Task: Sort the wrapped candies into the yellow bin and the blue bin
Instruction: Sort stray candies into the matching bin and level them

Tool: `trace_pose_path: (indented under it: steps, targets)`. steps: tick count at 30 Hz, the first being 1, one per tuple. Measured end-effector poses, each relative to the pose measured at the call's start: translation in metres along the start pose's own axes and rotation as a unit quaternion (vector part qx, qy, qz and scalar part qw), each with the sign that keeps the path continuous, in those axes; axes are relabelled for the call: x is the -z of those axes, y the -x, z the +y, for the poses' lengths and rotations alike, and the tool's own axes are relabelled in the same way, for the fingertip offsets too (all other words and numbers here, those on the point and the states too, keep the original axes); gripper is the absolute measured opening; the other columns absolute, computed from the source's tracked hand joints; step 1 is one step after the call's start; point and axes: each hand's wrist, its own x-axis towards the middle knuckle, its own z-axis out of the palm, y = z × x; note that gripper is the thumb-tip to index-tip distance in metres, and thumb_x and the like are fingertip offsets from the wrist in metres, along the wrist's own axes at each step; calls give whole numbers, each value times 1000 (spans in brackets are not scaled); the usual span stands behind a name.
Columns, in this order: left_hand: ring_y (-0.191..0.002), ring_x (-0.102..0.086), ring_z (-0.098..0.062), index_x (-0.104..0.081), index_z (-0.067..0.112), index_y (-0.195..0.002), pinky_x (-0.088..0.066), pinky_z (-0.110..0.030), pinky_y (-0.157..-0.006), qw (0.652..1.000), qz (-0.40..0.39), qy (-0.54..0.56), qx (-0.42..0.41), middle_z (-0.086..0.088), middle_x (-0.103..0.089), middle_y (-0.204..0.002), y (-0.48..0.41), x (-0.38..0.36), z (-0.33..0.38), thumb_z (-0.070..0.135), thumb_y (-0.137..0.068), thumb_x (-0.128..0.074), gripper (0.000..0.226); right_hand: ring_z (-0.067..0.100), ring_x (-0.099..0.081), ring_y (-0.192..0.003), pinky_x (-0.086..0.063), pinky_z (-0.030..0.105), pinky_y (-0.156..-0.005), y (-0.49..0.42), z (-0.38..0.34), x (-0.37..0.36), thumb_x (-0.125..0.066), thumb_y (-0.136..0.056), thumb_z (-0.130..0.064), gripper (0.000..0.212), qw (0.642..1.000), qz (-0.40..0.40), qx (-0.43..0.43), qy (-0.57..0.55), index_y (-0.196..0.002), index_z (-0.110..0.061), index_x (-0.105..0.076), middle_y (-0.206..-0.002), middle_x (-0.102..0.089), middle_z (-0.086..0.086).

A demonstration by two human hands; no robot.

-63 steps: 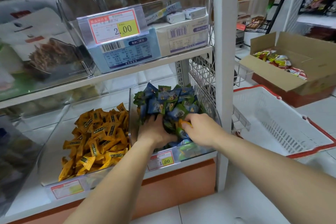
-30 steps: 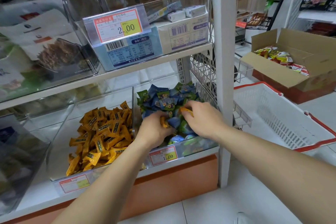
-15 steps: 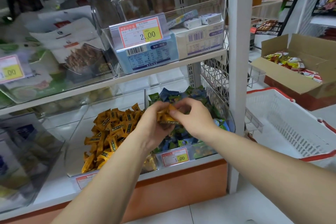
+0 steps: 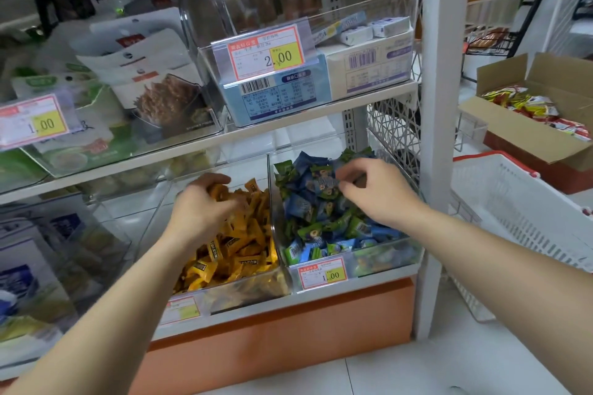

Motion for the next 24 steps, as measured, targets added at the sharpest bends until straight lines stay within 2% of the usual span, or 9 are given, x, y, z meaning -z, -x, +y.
trace_pose_path:
  steps: [3,5,7,10,13,16,20,22,24]
  targets:
    - [-116,-59,-22,-54,23,-137,-47,-29,-88,985,-19,-167,-31,-3,-60,-134,7,1,-4,58,-74,-75,75,16,-59,-105,-44,29,-82,6,9,12,-63,-91,-32,31,987,-33,37,153,-121,-28,-66,-114,-62,-5]
    - [-114,-60,-17,-60,27,-128,-51,-34,-93,986,1,-138,-98,3,-64,-127,18,-8,15,64,-76,-63,64,21,-56,-115,-44,33,-90,12,15,19,-62,-91,-39,43,973,-61,49,216,-133,-28,-59,-127,-58,0]
    - [-99,-62,1,-66,31,-114,-56,-32,-88,982,-31,-73,-173,15,-68,-109,29,-28,41,55,-81,-60,42,19,-57,-115,-47,34,-93,22,22,26,-60,-93,-39,43,968,-88,56,228,-134,-27,-58,-125,-60,-3]
    - [-88,-63,8,-71,28,-109,-56,-26,-84,959,-148,-8,-240,19,-69,-97,41,-76,78,31,-91,-64,19,12,-64,-96,-55,35,-82,41,35,36,-58,-95,-35,25,962,-125,47,240,-118,-31,-65,-102,-66,-12]
    - [-97,-66,-3,-71,19,-110,-52,-32,-93,928,-299,43,-218,9,-71,-106,44,-116,105,13,-91,-62,22,12,-64,-96,-54,39,-82,59,46,42,-55,-94,-37,22,945,-179,33,272,-114,-36,-64,-104,-66,-12]
    - [-114,-61,-16,-62,17,-122,-46,-35,-102,888,-430,62,-150,-2,-66,-123,44,-136,109,26,-79,-66,44,13,-60,-106,-50,35,-90,67,54,43,-55,-89,-39,30,938,-214,44,269,-118,-35,-63,-115,-63,-10]
    - [-123,-50,-16,-46,29,-142,-42,-30,-94,843,-427,-216,-245,5,-51,-141,37,-141,82,52,-79,-66,70,16,-54,-110,-43,30,-83,66,57,36,-57,-90,-36,33,931,-218,64,286,-122,-31,-58,-116,-52,-9]
    - [-110,-51,-20,-57,25,-126,-40,-30,-79,814,-370,-320,-312,3,-55,-126,37,-133,66,62,-77,-60,61,16,-54,-116,-47,35,-94,62,52,30,-55,-89,-31,40,928,-229,73,285,-129,-29,-56,-124,-55,-6]
    - [-91,-44,-17,-60,25,-92,-32,-31,-72,811,-299,-368,-344,7,-49,-103,41,-124,54,71,-74,-54,50,14,-54,-120,-48,37,-98,59,44,21,-51,-85,-31,50,932,-263,64,242,-135,-32,-52,-130,-58,-7]
